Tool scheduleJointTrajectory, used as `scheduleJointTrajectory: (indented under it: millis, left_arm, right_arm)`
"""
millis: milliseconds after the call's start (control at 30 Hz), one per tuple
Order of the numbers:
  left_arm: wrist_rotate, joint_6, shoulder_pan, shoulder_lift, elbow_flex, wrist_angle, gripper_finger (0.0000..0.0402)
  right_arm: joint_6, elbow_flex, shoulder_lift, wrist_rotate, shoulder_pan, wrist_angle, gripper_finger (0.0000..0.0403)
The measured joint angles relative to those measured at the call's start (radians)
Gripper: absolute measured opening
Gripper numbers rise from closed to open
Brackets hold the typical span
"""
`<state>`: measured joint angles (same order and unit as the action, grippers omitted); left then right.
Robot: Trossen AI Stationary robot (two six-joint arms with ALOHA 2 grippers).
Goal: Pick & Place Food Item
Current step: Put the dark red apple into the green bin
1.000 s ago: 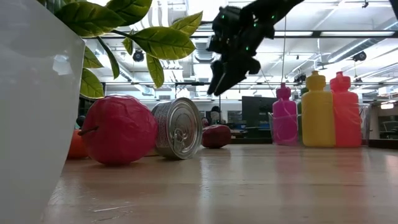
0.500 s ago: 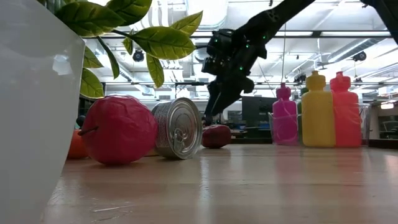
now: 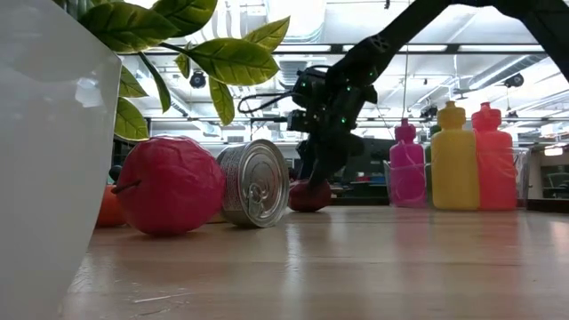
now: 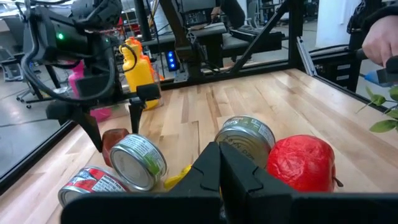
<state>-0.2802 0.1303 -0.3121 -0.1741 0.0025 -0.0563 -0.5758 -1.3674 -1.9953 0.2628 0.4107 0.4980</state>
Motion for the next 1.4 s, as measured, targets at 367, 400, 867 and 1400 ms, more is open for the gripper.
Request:
scheduleJointTrajectory:
  millis: [367,400,867,1400]
  left_arm:
    - [0.0,0.0,0.0,0.0,0.0,0.0,0.0]
    - [0.0,0.0,0.0,0.0,0.0,0.0,0.0]
    - [0.001,-0.001,0.0,0.0,0.0,0.0,0.0]
    - [0.001,-0.003,0.0,0.0,0.0,0.0,0.0]
  right_arm:
    - [0.016,0.0,-0.007,0.0,0.002,-0.001,0.0294]
    - [0.025,0.0,-0.007,0.0,0.002,0.0,0.0294]
    - [0.051,0.008,-0.012,-0.017,0.002,-0.001,0.0294]
    - [0.052,0.008,-0.012,-0.028,0.002,0.0,0.0224]
